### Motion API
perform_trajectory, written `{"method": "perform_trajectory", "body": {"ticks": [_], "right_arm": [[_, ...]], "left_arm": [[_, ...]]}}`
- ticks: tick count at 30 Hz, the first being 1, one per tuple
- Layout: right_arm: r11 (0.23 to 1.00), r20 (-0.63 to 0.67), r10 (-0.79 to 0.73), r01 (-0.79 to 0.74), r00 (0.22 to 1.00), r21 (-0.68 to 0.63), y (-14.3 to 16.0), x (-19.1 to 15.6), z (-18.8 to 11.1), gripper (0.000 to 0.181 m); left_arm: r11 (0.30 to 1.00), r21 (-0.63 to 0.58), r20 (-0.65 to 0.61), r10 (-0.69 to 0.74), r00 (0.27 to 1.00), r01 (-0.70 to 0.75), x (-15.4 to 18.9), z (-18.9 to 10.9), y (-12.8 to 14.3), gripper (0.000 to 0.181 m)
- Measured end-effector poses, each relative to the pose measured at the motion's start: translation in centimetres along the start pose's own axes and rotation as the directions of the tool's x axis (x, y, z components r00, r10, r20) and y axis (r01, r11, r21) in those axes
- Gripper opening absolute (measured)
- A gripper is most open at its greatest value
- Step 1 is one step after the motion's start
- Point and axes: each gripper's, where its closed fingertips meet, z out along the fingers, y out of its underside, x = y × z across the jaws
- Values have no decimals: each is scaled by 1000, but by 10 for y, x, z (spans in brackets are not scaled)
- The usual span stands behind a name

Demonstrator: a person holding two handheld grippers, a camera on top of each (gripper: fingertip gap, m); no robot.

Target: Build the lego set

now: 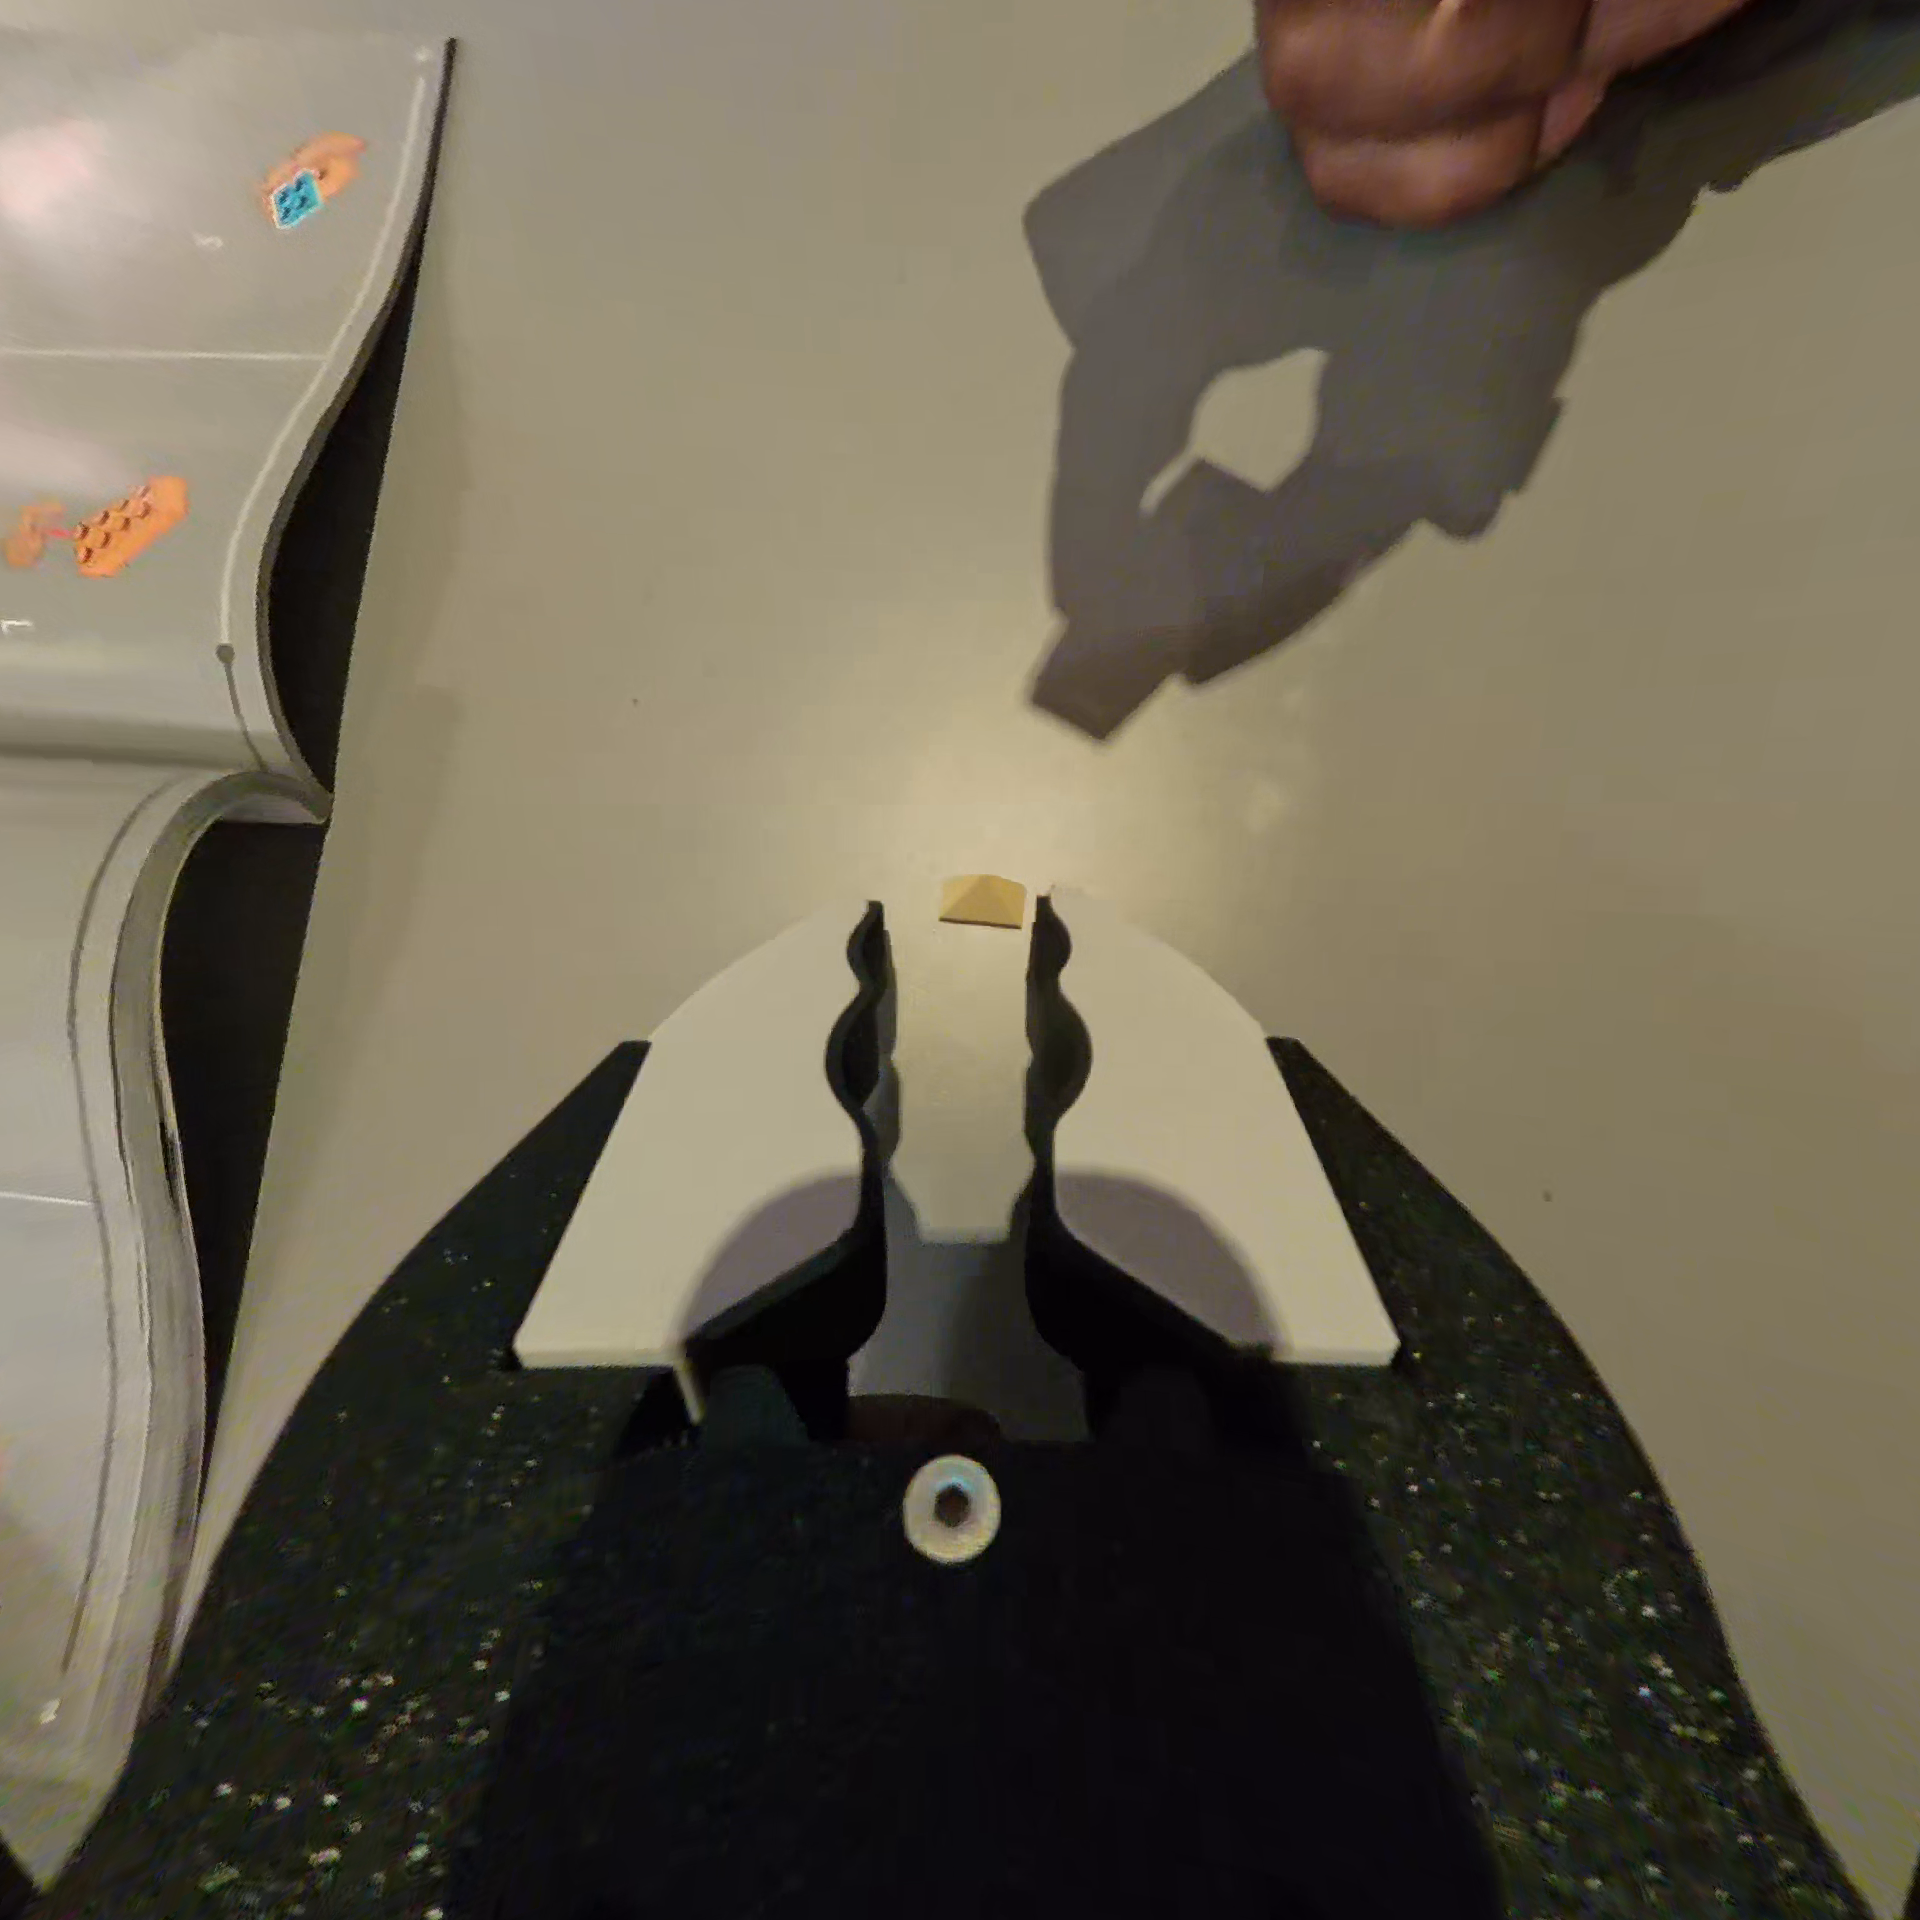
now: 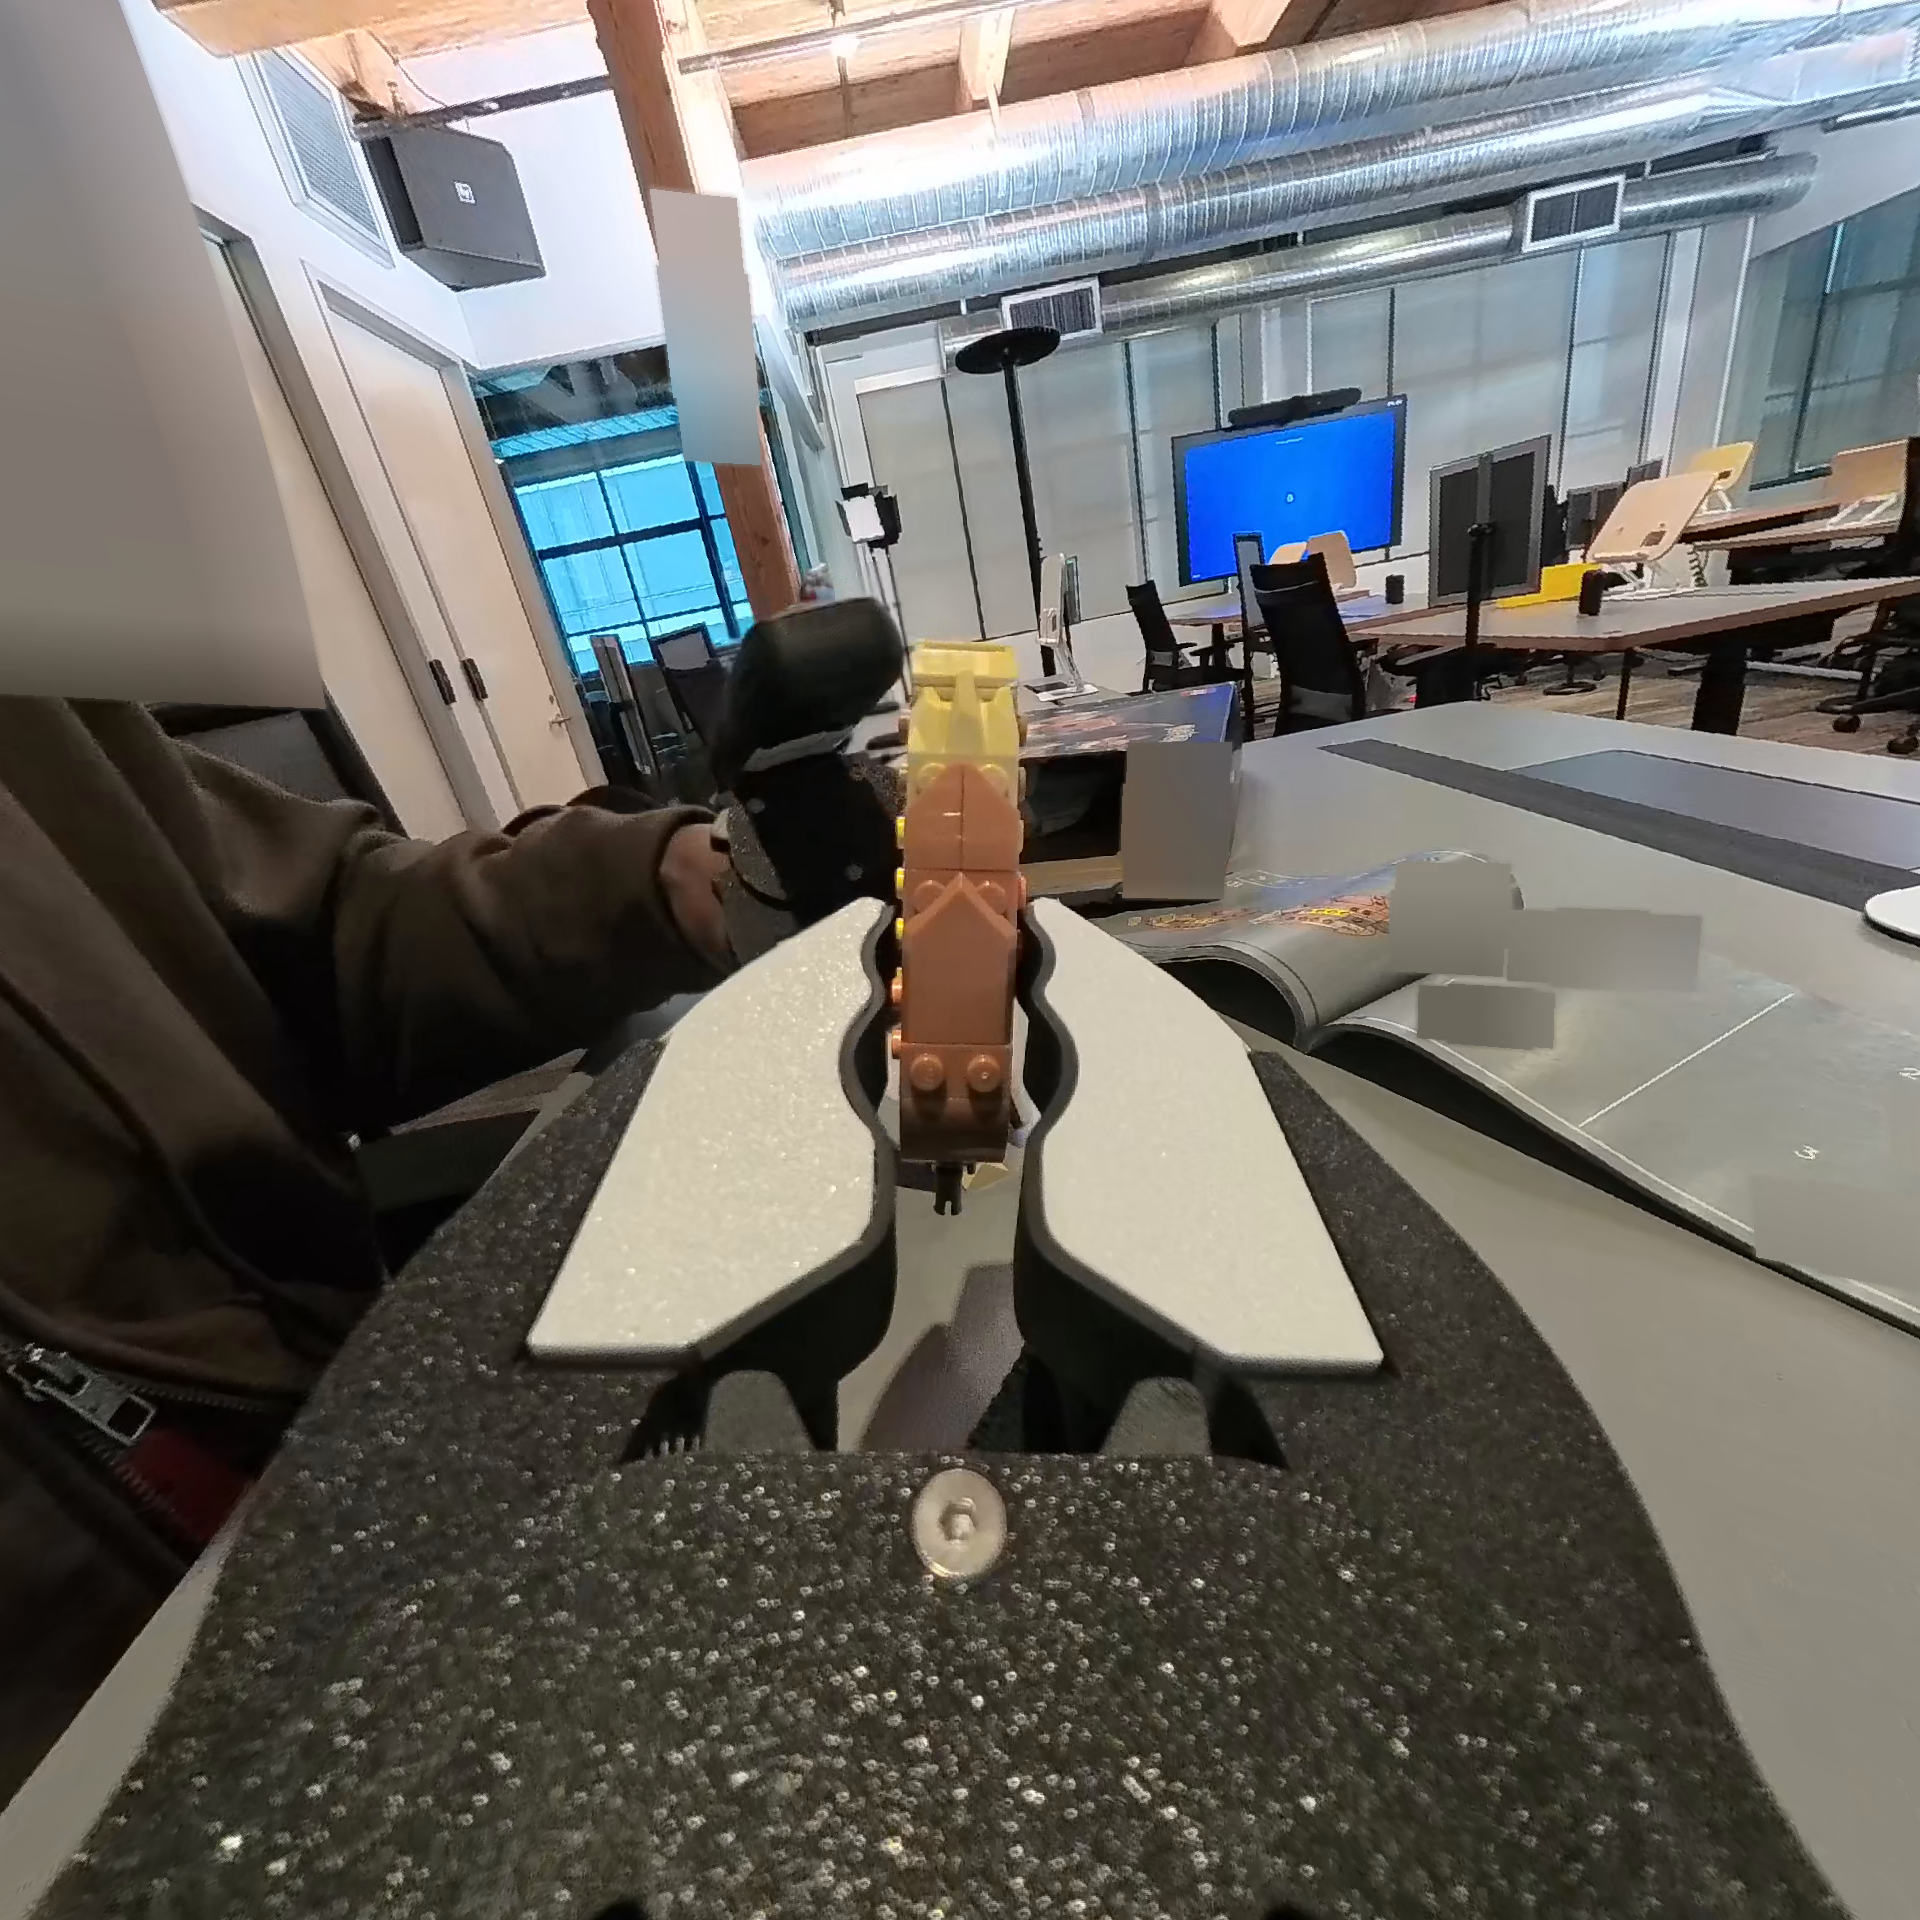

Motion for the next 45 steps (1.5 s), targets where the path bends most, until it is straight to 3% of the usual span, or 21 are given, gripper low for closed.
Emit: {"method": "perform_trajectory", "body": {"ticks": [12,24,27,31,36,45], "right_arm": [[1000,1,2,-2,1000,-1,0,0,0,21],[1000,8,-2,2,1000,3,0,-1,0,21],[1000,28,-1,1,1000,12,-1,-4,-1,21],[999,89,8,-11,996,36,-5,-14,-1,21],[998,166,-1,-10,986,64,-9,-28,-3,21],[998,156,-27,17,987,60,-7,-30,-1,21]], "left_arm": [[997,-23,-13,67,998,-67,2,7,2,21],[997,59,-92,53,994,-48,6,6,-3,14],[988,149,-112,49,993,-32,4,-12,-26,14],[952,303,-146,96,985,-48,9,-56,-84,15],[928,347,-170,208,963,-139,27,-87,-140,15],[943,289,-224,235,946,-165,47,-89,-165,15]]}}
